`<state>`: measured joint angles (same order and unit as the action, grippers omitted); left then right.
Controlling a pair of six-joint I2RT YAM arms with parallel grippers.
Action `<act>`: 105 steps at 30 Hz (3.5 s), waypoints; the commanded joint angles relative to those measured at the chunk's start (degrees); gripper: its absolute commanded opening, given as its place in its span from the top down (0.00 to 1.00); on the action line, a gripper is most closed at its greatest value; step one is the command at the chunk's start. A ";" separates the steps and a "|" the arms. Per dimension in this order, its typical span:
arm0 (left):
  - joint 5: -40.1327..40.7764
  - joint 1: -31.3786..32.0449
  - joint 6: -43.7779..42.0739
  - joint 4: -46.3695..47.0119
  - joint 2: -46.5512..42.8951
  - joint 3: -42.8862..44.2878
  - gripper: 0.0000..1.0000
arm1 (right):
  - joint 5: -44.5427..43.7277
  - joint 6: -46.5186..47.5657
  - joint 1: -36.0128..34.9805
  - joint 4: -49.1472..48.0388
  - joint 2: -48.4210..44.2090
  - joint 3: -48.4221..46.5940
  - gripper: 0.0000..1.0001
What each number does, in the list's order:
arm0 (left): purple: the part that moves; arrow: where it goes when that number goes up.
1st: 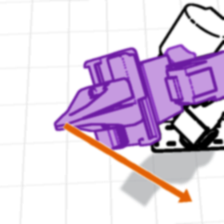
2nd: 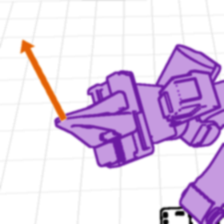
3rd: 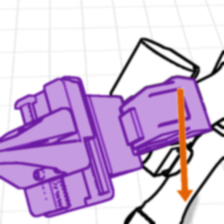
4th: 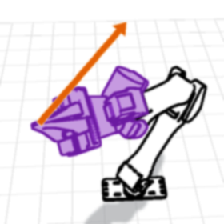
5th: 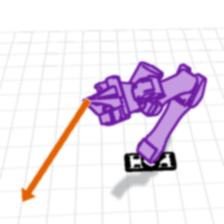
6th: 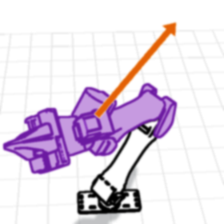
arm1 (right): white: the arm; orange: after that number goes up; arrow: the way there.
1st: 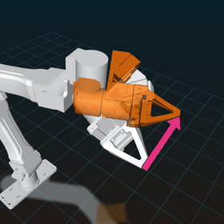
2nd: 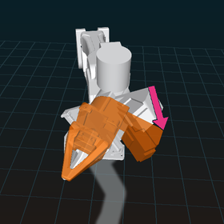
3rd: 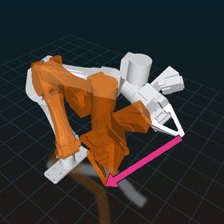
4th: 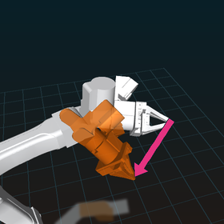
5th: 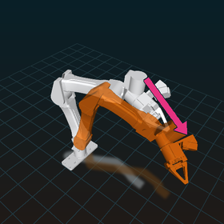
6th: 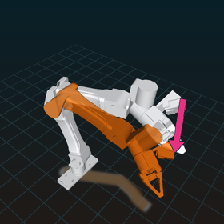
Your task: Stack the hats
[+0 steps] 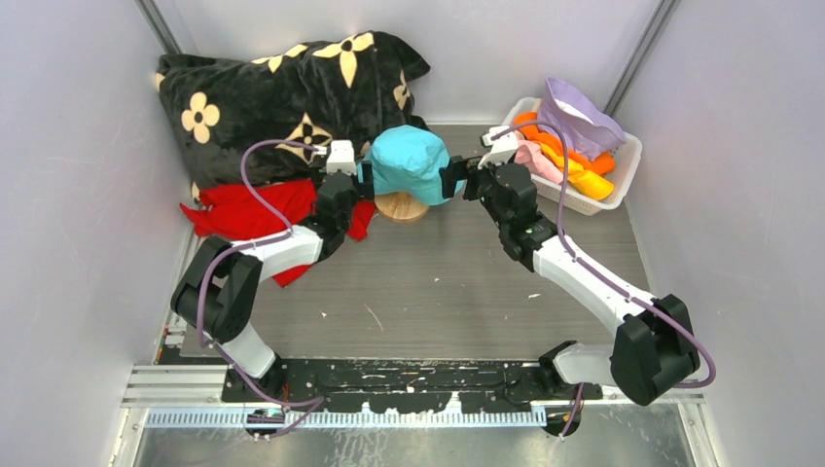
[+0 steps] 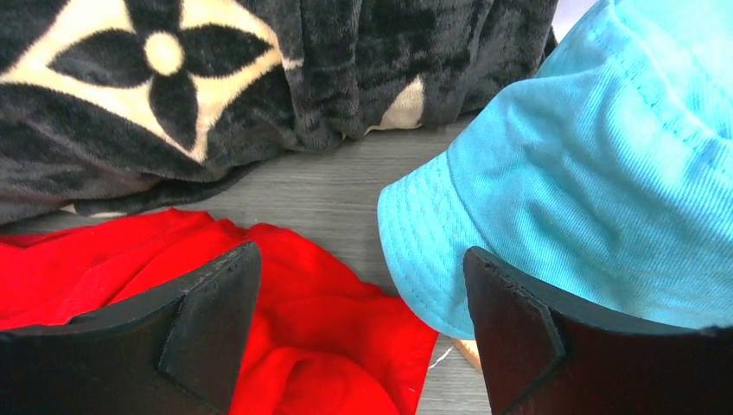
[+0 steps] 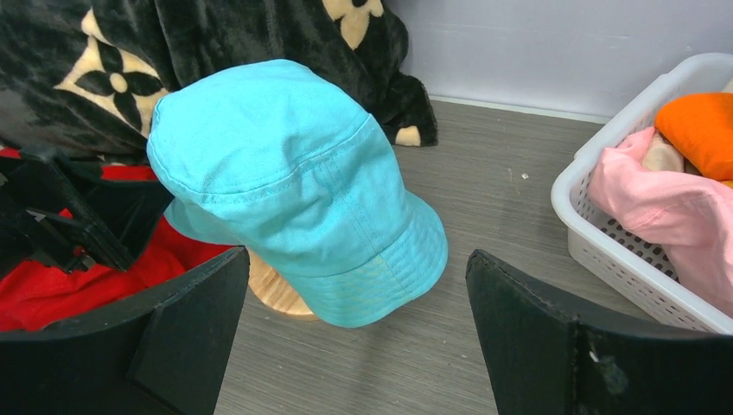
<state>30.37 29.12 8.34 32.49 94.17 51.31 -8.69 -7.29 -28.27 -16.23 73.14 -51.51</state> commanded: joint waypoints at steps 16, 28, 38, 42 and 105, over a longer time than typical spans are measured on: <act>6.56 -0.38 1.40 -13.19 -13.32 -0.91 0.13 | -9.56 1.88 1.25 2.11 -2.44 -3.48 0.00; -2.29 -0.56 9.81 -32.99 -25.40 2.22 0.00 | -8.69 -5.35 18.11 13.10 1.68 -12.76 0.00; -8.98 -0.56 12.57 -29.87 -27.46 -0.19 0.00 | -10.23 -2.91 26.45 14.40 12.86 -24.06 0.00; -9.37 -0.54 13.10 -27.69 -27.63 -1.79 0.00 | -11.53 1.81 27.84 15.93 18.65 -31.46 0.00; -7.16 -0.51 14.19 -32.96 -45.91 -6.75 0.00 | 38.79 -40.18 26.65 -23.74 27.61 -52.47 0.99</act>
<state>23.11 28.86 21.23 -0.64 50.98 45.17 22.76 -33.47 1.48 -21.85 98.06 -104.90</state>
